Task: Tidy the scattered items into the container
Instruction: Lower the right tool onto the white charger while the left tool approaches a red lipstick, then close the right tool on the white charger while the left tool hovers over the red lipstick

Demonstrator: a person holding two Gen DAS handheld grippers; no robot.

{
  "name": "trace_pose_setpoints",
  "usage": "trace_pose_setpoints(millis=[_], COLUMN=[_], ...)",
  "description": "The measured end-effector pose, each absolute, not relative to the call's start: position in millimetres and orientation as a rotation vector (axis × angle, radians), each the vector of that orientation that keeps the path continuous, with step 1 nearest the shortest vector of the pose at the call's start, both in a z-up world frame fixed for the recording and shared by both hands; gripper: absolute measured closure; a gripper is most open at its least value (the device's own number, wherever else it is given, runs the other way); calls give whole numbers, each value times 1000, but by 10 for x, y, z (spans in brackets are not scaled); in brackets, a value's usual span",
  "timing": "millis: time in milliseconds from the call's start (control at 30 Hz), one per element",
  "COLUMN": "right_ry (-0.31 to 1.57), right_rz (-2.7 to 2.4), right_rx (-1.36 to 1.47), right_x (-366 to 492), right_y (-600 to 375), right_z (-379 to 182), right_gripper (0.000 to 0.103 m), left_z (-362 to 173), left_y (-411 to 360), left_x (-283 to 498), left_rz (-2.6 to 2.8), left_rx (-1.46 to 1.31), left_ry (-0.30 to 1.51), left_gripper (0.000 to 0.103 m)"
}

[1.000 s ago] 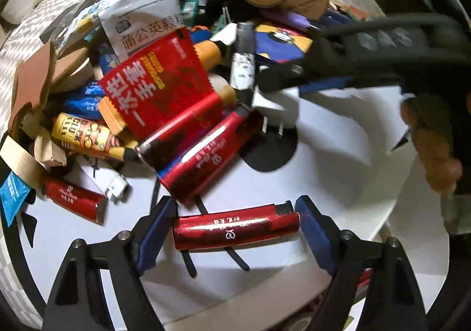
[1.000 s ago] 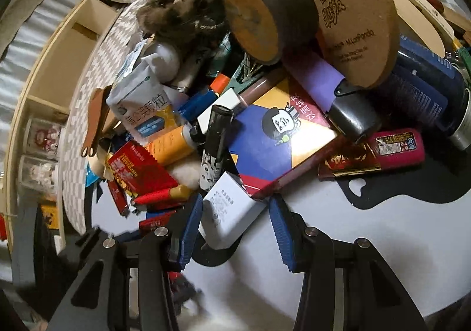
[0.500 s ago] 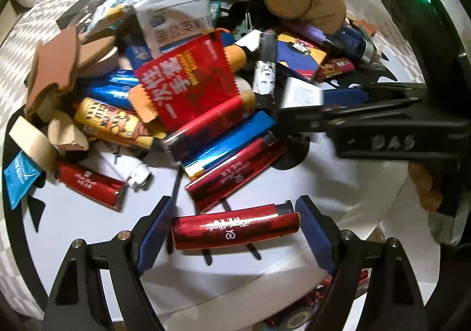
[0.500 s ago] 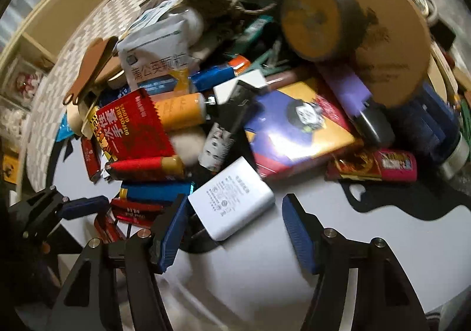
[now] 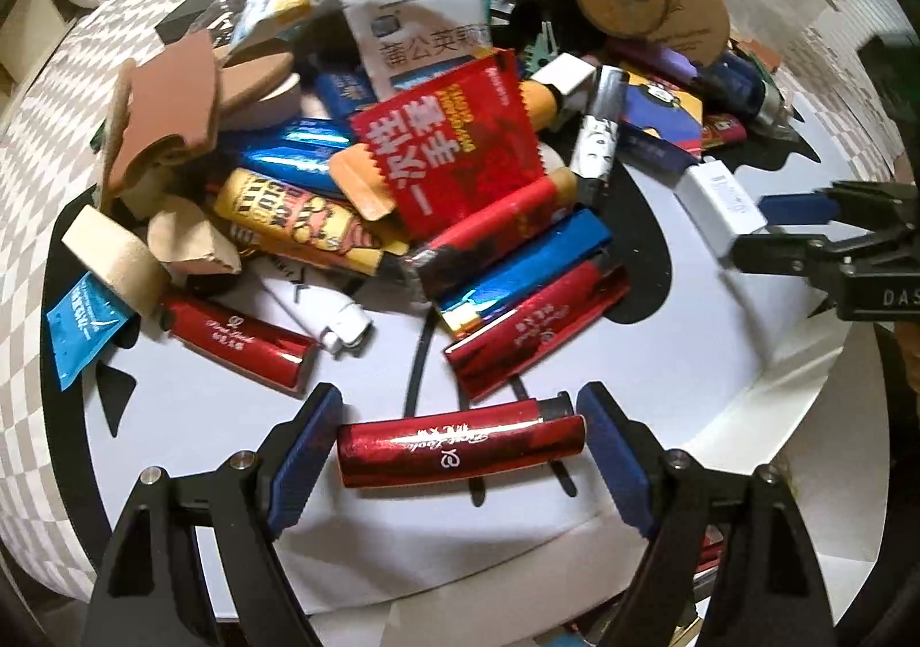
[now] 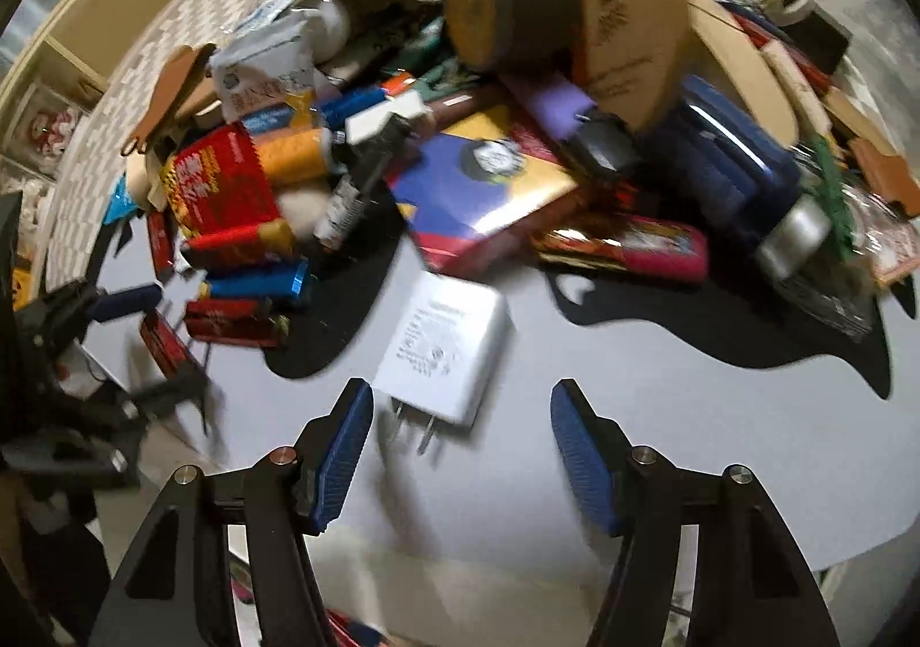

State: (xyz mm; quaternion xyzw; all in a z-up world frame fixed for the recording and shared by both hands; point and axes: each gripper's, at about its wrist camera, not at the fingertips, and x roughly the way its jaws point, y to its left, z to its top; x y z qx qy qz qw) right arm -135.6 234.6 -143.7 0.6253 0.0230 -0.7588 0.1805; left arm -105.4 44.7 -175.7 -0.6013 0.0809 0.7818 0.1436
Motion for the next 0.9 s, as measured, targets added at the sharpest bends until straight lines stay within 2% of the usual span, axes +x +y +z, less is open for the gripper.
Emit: trace_pose_setpoints(millis=[100,267,467,500,567,600,733,900], right_ry=[72,-59,114,136,183,198,177,128], right_rz=[-2189,-2164,-2160,-2151,-2145,-2143,-2152,-2140], right_rx=[1799,1762,1657,1658,1675,1683,1688,1700], right_x=[-1382,-1433,-1443,-1443,-1444,-1436,-1435,-1464], right_y=[2491,2604,2348,2322,2267,2261,2308,2373], right_z=[-1425,-1375,-1362,-1392,-1464,-1490,-1481,-1483], right_gripper=[38,38,38,41,54,56,61,62], left_z=[-1724,-1699,-1759,-1769,-1788,-1798,-1775,-1773], left_y=[383,295,291,290,289,288,390,512], left_x=[-1038,-986,-1010,-1014,-1022,-1027,-1073,-1161], left_rz=[2264,2242,2183,2173,2151,2140,2156,2188], left_rx=[-1736,-1756,-1814,-1822,-1840,-1848,-1857,-1846], left_ry=[240,193,29,2,-53,-80,-73,-44], left_gripper=[19,19,19,19,19,19,19,19])
